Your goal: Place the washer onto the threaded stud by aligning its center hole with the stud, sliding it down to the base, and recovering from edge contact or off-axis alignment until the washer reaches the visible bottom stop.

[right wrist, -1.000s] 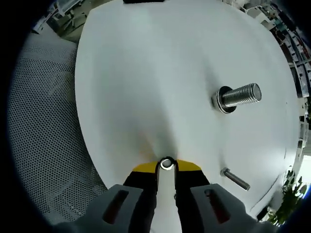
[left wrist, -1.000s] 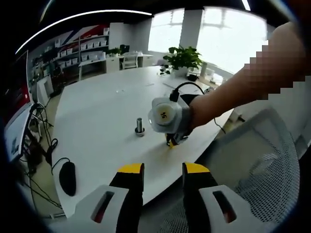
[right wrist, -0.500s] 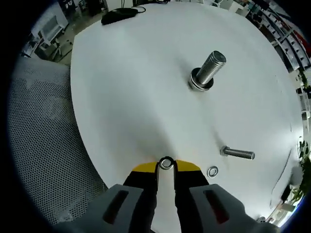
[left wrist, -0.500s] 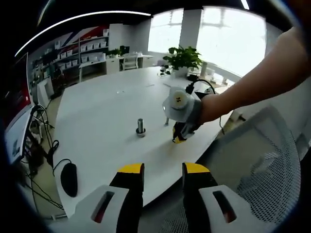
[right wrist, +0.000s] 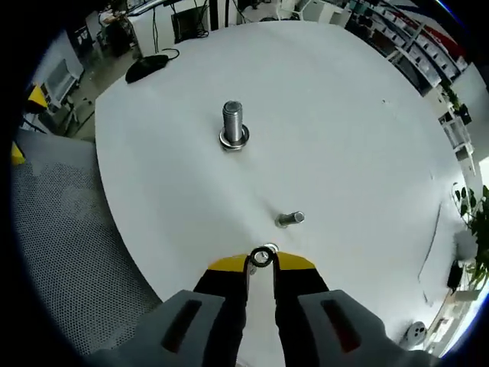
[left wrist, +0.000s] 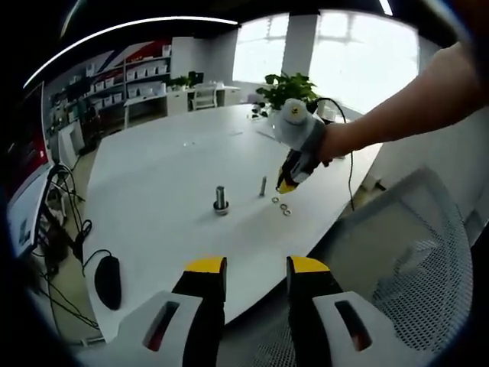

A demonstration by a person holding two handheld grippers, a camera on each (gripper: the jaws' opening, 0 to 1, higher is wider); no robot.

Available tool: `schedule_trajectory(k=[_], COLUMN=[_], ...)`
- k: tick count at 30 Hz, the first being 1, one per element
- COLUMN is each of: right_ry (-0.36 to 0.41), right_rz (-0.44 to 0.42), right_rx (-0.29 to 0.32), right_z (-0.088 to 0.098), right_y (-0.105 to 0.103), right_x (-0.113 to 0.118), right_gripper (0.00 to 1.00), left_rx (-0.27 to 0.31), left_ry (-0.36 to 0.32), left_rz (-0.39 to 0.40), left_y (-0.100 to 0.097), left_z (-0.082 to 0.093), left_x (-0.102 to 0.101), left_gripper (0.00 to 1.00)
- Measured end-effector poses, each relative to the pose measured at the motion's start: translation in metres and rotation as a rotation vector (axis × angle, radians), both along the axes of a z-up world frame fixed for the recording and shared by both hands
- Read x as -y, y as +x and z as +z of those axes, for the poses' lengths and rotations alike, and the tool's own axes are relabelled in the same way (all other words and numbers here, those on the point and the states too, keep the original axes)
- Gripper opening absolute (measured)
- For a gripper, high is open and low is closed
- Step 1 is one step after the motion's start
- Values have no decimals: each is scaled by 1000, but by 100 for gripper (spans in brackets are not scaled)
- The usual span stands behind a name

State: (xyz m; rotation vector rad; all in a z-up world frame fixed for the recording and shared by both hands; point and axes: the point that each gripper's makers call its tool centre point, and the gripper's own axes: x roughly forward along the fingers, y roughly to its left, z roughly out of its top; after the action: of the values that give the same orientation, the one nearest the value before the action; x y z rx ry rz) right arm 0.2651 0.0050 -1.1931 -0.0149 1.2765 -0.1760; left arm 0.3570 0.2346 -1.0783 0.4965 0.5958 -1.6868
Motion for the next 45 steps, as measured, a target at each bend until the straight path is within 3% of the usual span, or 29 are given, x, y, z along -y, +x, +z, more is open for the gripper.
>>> schedule_trajectory(k=[8,14,18,26,45], right_ry=[-27,-27,-29,-32,-30], right_rz=[-26,-19,-18,-1,44], right_rx=[53,77,82,72,38], right_z=[17,17,17,16,8], right_y=[6,17,21,25,33], right_x=[2,16,18,21,16], right_gripper=[14,14,14,14,14], left_rx=[4,8,7,7,2], left_ry=[-1,2,2,6,11], left_rz=[6,5,4,6,0], left_y=[0,4,1,4,-1], left_z=[4,-3,4,-3,1], left_x=[0,1,-1,0,-1], left_gripper=[30,29,29,29,29])
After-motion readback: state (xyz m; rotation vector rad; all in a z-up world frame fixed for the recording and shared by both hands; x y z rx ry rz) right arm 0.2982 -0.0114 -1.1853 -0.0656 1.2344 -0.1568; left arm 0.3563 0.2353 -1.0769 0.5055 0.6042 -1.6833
